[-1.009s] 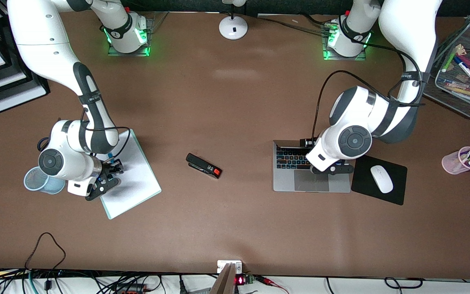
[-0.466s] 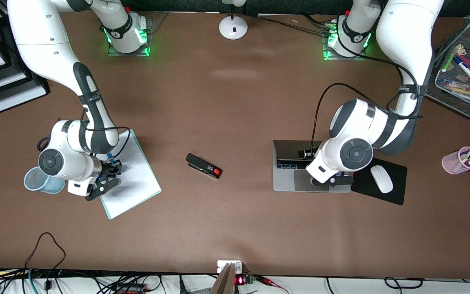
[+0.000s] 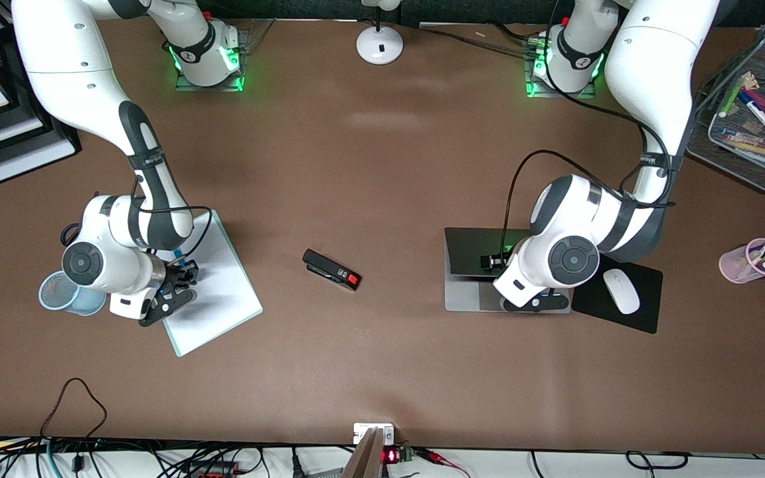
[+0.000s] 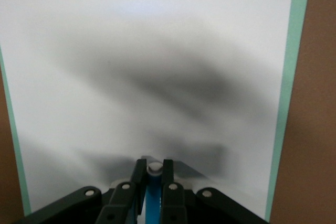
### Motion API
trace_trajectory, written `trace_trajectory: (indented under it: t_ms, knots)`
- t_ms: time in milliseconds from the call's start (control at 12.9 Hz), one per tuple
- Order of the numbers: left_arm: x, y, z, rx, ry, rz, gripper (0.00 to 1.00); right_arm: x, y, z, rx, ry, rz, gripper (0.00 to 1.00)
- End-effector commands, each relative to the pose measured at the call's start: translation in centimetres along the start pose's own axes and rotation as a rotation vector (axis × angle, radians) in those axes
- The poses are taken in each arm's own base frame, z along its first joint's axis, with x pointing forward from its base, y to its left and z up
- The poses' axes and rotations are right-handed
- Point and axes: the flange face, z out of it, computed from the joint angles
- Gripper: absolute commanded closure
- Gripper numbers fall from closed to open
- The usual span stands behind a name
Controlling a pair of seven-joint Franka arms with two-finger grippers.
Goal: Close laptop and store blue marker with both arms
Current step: 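Lift the marker with the right gripper while the left gripper closes the lid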
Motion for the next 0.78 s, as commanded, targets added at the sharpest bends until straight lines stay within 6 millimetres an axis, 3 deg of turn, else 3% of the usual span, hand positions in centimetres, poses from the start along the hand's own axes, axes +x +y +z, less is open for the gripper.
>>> trace_trajectory:
  t_ms: [0,699]
  knots:
    - [1.5,0.2,0.9,-0.012,0.041,-0.009,0.0,0.4,0.0,-0.2,0.007,0.013,-0.004,0.94]
    - [4.1,0.1,6.4,-0.042,0.079,-0.01,0.0,0.1,0.2,0.8,0.013,-0.001,0.003,0.95]
